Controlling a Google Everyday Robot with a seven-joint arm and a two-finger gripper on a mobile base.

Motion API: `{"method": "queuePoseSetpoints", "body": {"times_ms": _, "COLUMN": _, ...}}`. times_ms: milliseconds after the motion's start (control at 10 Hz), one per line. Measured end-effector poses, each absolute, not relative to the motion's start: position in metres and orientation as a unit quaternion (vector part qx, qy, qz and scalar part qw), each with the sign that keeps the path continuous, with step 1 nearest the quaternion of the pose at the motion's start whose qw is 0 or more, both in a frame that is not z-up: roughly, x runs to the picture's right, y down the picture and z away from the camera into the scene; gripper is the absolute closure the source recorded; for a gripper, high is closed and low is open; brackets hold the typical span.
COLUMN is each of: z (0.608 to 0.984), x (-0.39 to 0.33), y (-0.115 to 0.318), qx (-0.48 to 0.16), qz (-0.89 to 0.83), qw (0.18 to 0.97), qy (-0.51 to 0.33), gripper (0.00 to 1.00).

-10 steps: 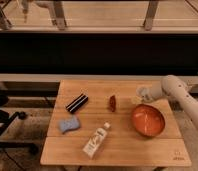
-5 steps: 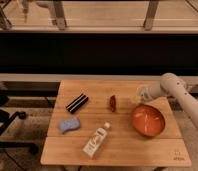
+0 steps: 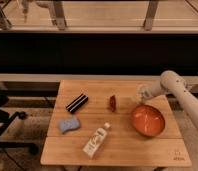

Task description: Push the ceramic bowl across the table

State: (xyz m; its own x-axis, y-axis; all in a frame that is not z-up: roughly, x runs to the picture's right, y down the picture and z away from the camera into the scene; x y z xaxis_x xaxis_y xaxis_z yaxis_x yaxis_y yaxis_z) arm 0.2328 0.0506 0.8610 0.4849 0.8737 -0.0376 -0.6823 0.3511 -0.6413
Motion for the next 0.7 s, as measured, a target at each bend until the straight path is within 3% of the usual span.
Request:
{"method": "queuePoseSetpoints", "body": {"times_ms": 400, "z": 0.863, "x": 0.241, "y": 0.045, "qx": -0.301, "qz": 0.479, "qw": 0.810, "qy": -0.154, "gripper": 1.00}}
{"method": "queuePoseSetpoints", "body": {"times_ms": 700, "z": 0.863, "x": 0.248, "y": 0.045, "qx": -0.300, "qz": 0.478, "qw": 0.812, "qy": -0.149, "gripper": 0.94}}
